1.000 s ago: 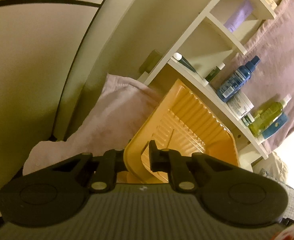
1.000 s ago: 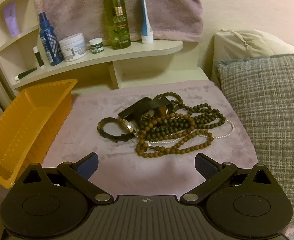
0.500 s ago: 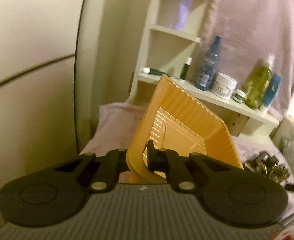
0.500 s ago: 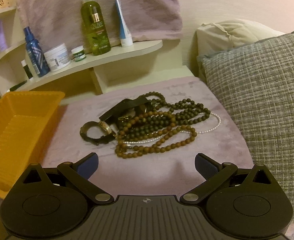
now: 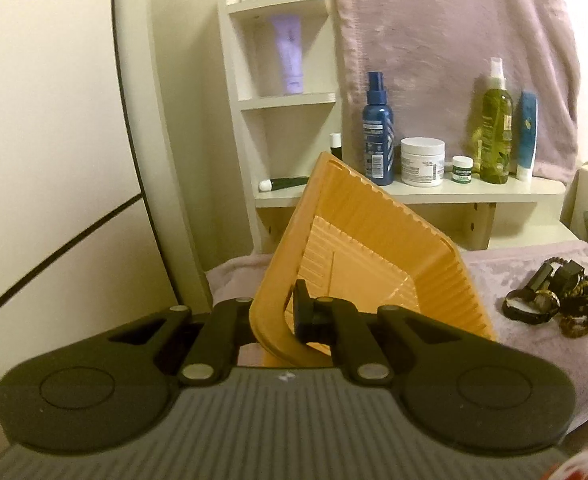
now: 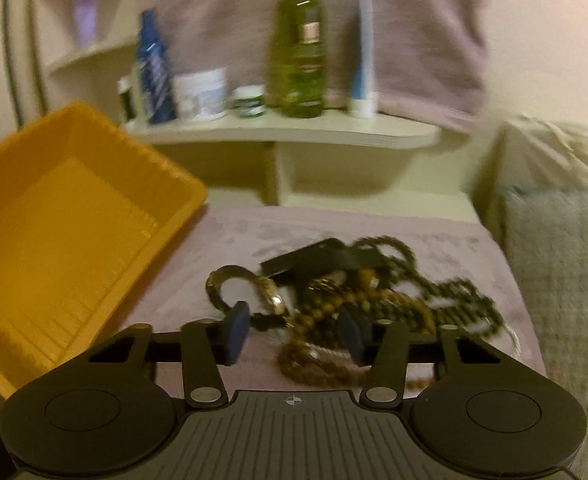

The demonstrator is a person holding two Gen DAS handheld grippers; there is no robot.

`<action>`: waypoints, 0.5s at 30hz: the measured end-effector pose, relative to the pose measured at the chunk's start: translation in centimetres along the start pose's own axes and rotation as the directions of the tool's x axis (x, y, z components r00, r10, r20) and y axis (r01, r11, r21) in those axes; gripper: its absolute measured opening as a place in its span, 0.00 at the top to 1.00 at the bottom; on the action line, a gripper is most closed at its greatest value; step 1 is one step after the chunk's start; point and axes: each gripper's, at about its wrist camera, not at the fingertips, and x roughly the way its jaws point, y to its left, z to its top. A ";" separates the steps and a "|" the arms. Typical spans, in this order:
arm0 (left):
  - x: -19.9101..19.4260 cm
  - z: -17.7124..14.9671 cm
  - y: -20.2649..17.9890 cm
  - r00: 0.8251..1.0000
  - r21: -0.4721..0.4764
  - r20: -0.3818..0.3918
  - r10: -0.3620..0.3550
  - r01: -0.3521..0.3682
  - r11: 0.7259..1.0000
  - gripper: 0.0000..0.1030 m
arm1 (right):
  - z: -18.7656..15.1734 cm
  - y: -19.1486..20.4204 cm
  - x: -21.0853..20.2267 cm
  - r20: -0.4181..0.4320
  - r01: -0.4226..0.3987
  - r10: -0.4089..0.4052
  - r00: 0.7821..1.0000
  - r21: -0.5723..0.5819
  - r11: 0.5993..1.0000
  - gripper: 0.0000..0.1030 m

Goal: Organize jewelry
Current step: 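Close the right gripper on the black watch strap while the left gripper holds the tray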

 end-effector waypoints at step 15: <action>0.3 1.0 -0.5 0.998 -0.011 -0.061 0.011 -0.011 1.000 0.93 | 0.7 2.1 4.0 -0.053 0.001 -0.016 0.998 -0.263 0.965 0.85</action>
